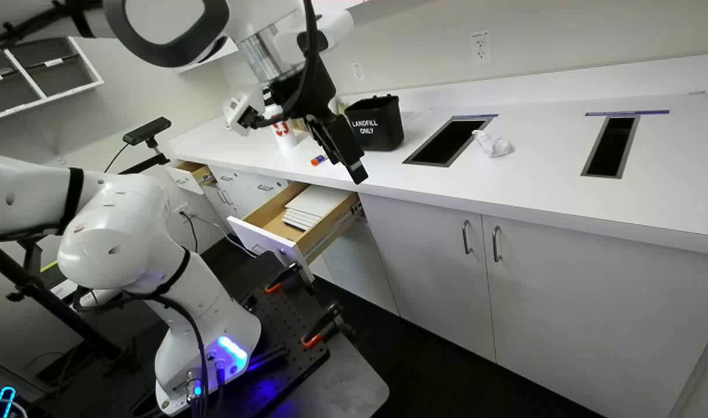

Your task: Put the paper in the bin

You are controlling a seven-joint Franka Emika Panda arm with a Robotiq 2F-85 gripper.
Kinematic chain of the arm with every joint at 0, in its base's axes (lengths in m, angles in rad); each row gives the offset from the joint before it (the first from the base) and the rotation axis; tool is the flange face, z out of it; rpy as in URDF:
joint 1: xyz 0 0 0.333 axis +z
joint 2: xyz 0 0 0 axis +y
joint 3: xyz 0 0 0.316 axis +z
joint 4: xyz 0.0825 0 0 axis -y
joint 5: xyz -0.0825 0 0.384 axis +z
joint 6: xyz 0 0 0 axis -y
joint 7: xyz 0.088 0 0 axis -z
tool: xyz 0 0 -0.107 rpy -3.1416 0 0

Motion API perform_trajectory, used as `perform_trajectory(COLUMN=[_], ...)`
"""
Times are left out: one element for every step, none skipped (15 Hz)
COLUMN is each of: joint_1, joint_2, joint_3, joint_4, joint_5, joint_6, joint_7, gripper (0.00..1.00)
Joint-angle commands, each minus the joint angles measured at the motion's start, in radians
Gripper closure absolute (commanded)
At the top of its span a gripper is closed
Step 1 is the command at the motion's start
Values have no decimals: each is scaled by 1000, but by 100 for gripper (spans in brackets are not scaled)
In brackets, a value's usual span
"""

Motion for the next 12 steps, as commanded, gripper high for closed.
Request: perform_trajectory(joint_1=[-10,-10,-10,-10,-10,-10,-10,-1,7,18,30,40], joint_2=[3,3,3,3,3,3,3,19,48,82,127,165], joint_3=[10,10,10,10,10,10,10,7,10,10,12,10], joint_4=[2,2,2,2,2,2,2,12,29,49,70,89], joint_5=[9,9,9,9,9,9,9,14,10,10,9,14], joint_6=[-1,-1,-1,-1,-1,-1,-1,16,47,77,136,189], joint_7=[-7,-7,-7,-7,-7,-7,-7,-11,-10,-13,-9,-10], gripper=[0,0,0,0,0,0,0,0,0,0,0,0])
